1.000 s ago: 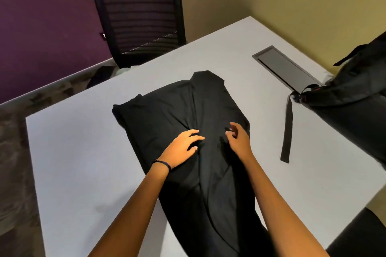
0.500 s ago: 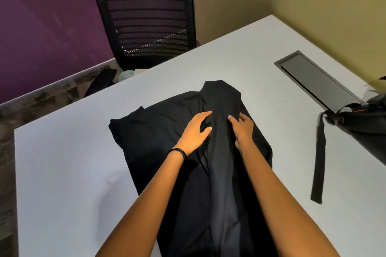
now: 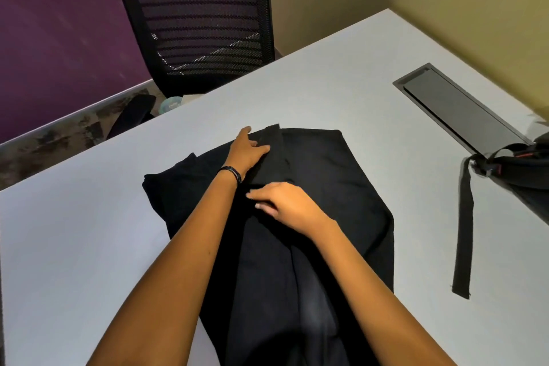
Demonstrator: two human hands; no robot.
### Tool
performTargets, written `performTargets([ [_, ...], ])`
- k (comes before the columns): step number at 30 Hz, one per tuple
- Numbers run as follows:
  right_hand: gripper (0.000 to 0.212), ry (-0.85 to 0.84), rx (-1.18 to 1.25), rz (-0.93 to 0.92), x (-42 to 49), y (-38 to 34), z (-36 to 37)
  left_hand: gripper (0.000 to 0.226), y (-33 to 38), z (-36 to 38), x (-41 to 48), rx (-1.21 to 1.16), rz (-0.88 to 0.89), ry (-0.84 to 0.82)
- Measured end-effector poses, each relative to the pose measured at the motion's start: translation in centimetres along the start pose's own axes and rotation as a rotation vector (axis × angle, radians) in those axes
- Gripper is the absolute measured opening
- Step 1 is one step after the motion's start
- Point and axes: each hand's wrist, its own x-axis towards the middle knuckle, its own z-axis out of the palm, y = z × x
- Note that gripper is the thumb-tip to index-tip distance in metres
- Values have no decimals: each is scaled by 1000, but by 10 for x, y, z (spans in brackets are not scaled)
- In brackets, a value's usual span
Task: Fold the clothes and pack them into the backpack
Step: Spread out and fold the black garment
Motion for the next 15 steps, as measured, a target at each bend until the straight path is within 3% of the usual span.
performTargets([
  [2, 25, 11, 208, 81, -6, 5, 0, 57, -13, -8, 3, 48, 20, 80],
  [4, 17, 352, 452, 217, -12, 17, -5, 52, -22, -16, 0, 26, 30, 120],
  [6, 16, 729, 485, 397, -17, 40, -10, 49, -27, -23, -5, -14, 45, 152],
  [7, 20, 832, 465, 517, -18, 54, -13, 48, -27, -27, -8, -46, 57, 160],
  [8, 27, 864, 449, 647, -19, 68, -17, 47, -26, -32, -11, -77, 71, 164],
  [11, 48, 710, 426, 972, -20, 100, -25, 42, -22, -53, -21, -130, 112, 185],
  [15, 41, 596, 288, 1068, -9, 109, -33, 37, -25, -85, -35, -92, 167, 231],
])
